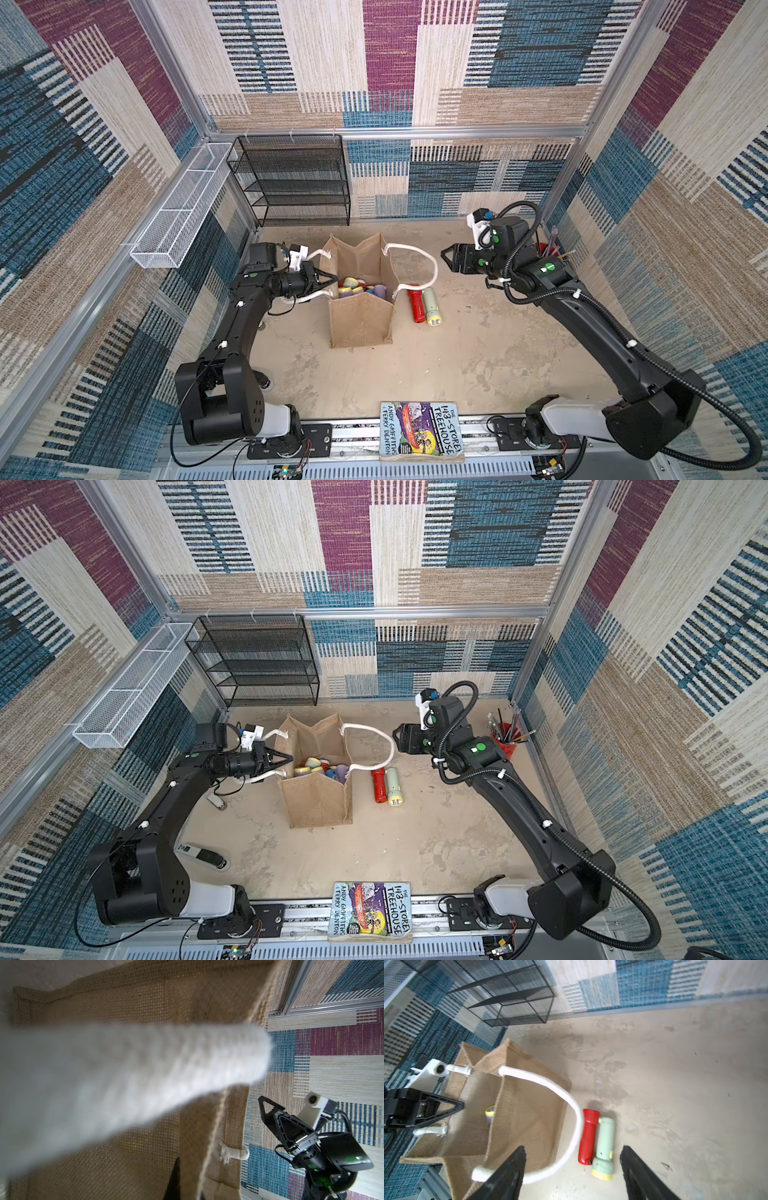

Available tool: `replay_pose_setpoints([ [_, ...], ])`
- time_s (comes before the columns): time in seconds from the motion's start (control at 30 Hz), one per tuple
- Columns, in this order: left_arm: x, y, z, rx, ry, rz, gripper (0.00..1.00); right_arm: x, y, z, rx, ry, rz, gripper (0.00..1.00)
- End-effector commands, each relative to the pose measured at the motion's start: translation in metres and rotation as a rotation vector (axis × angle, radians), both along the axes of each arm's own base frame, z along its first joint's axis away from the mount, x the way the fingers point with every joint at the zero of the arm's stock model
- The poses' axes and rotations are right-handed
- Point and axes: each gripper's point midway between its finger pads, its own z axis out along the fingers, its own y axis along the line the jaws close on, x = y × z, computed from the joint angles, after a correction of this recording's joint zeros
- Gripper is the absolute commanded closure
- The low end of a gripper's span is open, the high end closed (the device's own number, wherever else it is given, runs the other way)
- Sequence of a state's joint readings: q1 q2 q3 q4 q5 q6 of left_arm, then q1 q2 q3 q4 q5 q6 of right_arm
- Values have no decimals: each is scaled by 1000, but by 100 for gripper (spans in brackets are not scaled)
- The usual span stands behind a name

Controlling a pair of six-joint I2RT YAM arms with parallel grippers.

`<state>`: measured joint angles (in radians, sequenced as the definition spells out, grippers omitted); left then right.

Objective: Put the flashlights into the tote bags
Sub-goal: Pick up the flashlight from the center of the board.

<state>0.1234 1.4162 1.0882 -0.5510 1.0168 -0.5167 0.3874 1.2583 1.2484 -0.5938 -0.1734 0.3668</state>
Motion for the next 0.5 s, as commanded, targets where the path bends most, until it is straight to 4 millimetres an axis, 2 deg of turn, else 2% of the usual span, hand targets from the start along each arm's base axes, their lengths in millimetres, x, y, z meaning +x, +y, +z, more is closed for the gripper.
replay_pose_setpoints([
  [0.0,0,0,1,4,-30,-18,95,3,-8,-4,66,-9,-20,25],
  [0.27,-5,3,-2,48,-11,5,95,1,-18,-91,-8,143,-39,26],
  [0.47,-11,4,5,59,-20,10,95,-1,-9,-132,11,198,-1,28],
])
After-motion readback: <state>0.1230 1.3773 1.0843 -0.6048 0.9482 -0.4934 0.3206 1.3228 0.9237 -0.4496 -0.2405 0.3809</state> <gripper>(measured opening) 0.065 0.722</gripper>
